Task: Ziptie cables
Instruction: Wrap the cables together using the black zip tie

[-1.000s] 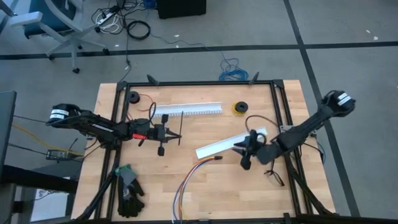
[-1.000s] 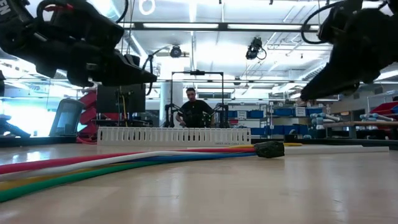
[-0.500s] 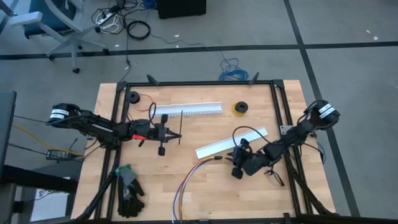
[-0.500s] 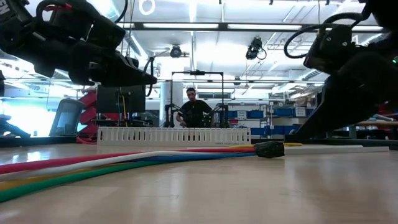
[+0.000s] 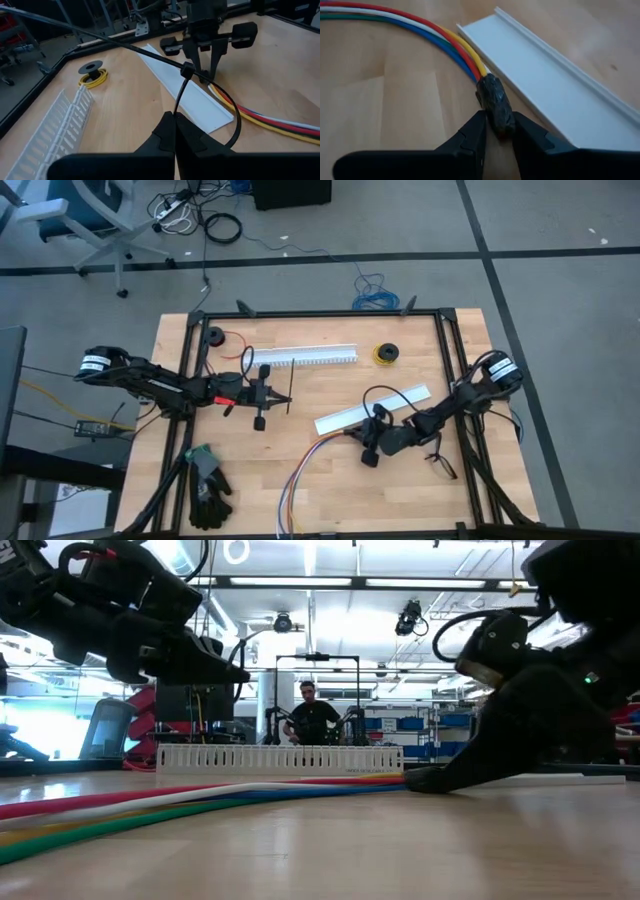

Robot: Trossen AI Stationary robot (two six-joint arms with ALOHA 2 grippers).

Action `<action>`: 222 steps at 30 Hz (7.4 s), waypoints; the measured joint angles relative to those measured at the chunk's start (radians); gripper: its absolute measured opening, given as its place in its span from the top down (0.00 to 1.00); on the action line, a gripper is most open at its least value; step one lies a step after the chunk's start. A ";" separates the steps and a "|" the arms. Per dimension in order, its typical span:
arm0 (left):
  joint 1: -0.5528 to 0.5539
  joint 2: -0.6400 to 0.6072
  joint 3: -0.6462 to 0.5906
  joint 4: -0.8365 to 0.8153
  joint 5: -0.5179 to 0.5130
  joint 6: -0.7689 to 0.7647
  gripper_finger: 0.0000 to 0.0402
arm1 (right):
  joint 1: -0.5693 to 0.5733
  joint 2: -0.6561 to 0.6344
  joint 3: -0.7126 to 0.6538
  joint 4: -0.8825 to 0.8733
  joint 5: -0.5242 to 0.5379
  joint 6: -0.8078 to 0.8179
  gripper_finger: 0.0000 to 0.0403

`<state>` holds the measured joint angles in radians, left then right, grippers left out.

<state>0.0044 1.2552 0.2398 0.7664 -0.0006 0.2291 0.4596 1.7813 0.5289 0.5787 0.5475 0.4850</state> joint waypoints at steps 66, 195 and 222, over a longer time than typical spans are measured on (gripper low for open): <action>0.022 0.507 0.280 0.245 -0.256 -0.029 1.00 | -0.456 -0.072 0.338 -0.384 -0.400 -0.617 0.69; -0.082 0.498 0.456 -0.521 -0.137 -0.471 0.97 | -0.638 -0.131 0.337 -0.517 -0.555 -0.796 0.74; -0.078 0.373 0.414 -0.655 -0.195 -0.511 0.96 | -0.706 0.184 0.523 -0.620 -0.704 -0.780 0.98</action>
<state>-0.0738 1.6283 0.6537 0.1115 -0.1951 -0.2818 -0.2465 1.9648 1.0518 -0.0411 -0.1562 -0.2952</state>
